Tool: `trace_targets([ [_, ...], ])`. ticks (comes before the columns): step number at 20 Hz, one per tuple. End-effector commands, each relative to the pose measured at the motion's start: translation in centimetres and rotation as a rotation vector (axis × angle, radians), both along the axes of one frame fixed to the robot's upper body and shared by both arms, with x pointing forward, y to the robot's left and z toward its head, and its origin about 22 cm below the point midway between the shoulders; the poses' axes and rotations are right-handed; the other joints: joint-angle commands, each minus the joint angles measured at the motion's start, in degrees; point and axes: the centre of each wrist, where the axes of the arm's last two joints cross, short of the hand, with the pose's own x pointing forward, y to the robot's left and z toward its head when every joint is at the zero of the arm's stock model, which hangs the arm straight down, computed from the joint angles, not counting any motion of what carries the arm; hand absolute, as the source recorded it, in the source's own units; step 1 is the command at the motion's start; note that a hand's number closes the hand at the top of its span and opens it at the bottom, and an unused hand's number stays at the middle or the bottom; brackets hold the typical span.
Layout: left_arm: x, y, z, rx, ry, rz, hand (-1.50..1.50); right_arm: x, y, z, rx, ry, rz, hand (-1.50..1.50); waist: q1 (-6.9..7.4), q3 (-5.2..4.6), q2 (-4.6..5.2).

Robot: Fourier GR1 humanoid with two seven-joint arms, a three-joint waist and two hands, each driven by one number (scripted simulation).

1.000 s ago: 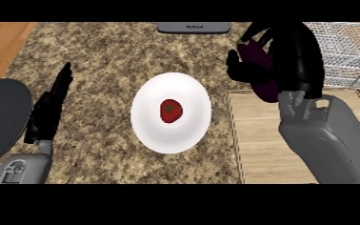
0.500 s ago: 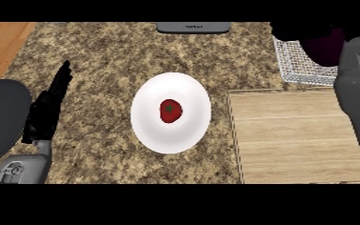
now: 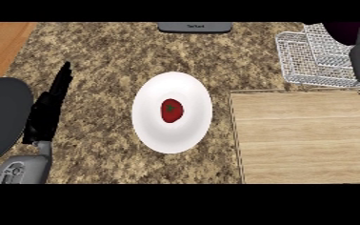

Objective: Pick the eggplant from the tray and place it in the tiered basket

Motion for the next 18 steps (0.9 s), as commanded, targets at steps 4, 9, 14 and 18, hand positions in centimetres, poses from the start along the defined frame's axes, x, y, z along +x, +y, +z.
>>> trace_targets([
  [4, 0.0, -0.1, -0.6, 0.006, 0.002, -0.016, 0.0, 2.0, -4.7, -0.9, -0.294, 0.054, -0.183, 1.5, 0.24, -0.04, 0.27],
  [9, 0.8, 0.0, 0.9, 0.008, 0.005, -0.006, 0.0, 2.8, -9.8, -2.5, -0.311, 0.045, -0.208, 1.5, -0.1, 0.04, 0.08],
  [14, 0.4, 0.2, 0.1, 0.018, -0.006, -0.002, 0.0, 4.2, -11.6, -1.2, -0.277, 0.071, -0.136, 1.5, 0.25, 0.02, 0.11],
  [18, 0.2, 0.1, 0.7, -0.004, 0.009, -0.009, 0.0, 4.0, -14.5, -4.0, -0.218, 0.128, -0.086, 1.5, 0.53, 0.06, 0.17],
])
